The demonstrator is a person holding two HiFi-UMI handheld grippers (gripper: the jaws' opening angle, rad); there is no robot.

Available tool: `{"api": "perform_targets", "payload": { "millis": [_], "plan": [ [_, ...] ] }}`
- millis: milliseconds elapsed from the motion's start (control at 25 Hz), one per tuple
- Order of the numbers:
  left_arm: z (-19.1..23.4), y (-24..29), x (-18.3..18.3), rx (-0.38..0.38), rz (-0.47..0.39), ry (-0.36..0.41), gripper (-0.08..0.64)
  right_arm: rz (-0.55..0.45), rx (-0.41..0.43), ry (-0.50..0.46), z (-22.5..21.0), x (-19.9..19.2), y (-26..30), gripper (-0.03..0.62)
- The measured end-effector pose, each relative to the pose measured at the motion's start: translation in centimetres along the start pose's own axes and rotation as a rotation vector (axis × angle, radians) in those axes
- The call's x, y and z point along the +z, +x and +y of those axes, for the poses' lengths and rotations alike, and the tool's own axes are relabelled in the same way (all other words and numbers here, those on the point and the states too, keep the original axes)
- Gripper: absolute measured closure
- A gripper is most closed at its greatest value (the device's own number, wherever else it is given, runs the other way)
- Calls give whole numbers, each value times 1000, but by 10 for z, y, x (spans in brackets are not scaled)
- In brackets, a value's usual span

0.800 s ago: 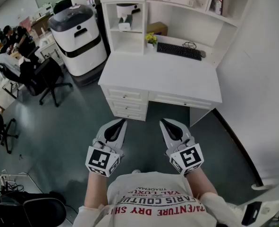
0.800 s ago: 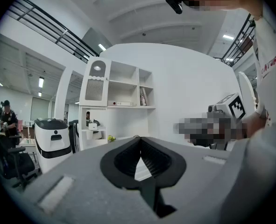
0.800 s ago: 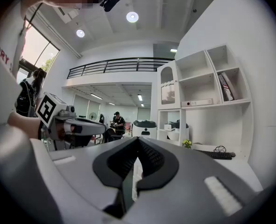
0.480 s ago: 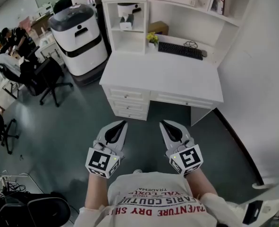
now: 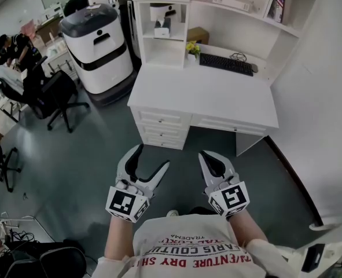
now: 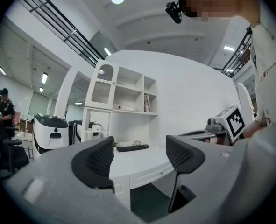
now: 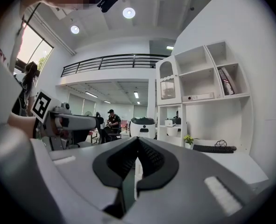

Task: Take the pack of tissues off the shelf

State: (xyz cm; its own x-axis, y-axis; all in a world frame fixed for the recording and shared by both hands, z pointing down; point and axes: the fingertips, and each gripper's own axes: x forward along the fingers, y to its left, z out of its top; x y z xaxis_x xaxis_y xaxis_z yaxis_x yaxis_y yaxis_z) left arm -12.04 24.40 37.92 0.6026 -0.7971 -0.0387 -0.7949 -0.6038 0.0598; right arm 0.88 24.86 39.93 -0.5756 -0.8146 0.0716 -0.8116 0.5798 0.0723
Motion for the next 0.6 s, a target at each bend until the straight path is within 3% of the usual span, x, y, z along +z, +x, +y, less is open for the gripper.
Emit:
{"api": "perform_targets", "payload": {
  "millis": [320, 600],
  "plan": [
    [50, 9, -10, 59, 7, -13, 187, 32, 2, 13, -11, -14, 40, 591],
    [91, 55, -16, 133, 25, -8, 169, 35, 45, 43, -47, -22, 94, 591]
  ]
}}
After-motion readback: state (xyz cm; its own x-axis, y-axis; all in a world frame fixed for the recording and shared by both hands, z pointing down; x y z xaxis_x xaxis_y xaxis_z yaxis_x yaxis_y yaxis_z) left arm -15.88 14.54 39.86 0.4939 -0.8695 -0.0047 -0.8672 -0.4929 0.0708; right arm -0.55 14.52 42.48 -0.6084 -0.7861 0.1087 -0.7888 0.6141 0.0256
